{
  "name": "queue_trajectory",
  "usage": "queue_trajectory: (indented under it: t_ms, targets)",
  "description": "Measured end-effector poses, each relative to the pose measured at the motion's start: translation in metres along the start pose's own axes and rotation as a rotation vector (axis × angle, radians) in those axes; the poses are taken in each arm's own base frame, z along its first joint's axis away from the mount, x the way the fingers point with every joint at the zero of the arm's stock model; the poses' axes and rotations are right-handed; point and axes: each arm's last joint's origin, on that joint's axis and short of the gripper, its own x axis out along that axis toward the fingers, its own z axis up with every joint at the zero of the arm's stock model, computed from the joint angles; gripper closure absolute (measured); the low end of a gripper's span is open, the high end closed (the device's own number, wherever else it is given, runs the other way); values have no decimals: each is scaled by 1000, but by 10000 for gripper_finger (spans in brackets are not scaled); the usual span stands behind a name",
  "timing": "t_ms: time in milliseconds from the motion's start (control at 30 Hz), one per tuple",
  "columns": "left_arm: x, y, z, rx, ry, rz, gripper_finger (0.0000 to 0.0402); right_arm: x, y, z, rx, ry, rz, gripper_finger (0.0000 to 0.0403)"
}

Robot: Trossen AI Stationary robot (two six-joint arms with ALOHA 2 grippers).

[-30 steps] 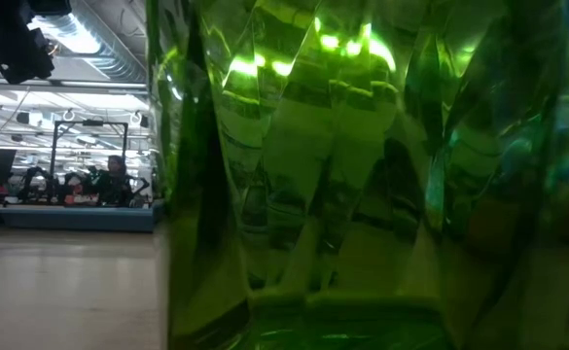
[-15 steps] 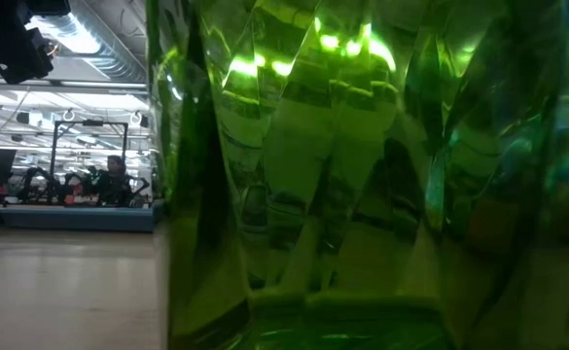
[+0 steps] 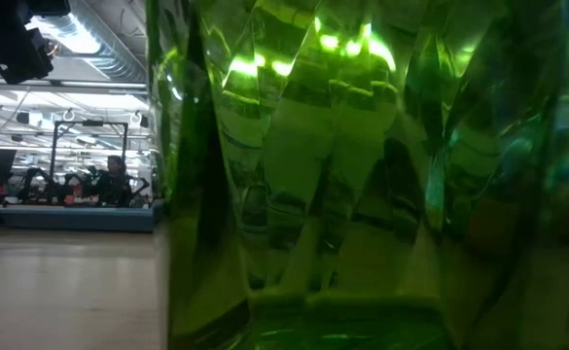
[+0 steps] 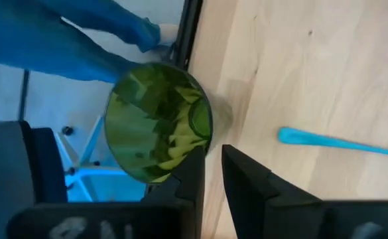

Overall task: Pick and place plate/cup/fork/spoon on tray
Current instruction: Put the green glass on the top right of the blue tray

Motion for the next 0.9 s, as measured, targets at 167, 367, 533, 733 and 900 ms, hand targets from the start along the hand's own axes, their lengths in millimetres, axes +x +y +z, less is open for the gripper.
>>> queue_trajectory:
  t_ms: [167,367,533,733,900]
  targets:
    - [0,0,0,0,1,2,345,11,2,-1,-16,24,-3,345]
    - [0,0,0,1,1,2,345,17,2,0,-8,30,-10,345]
    - [0,0,0,0,-1,0,345,23,0,1,-23,36,-10,345]
    - [0,0,0,0,-1,0,345,26,-1,1,-25,40,-13,345]
    - [0,0,0,0,-1,0,345,27,-2,1,-20,40,-19,345]
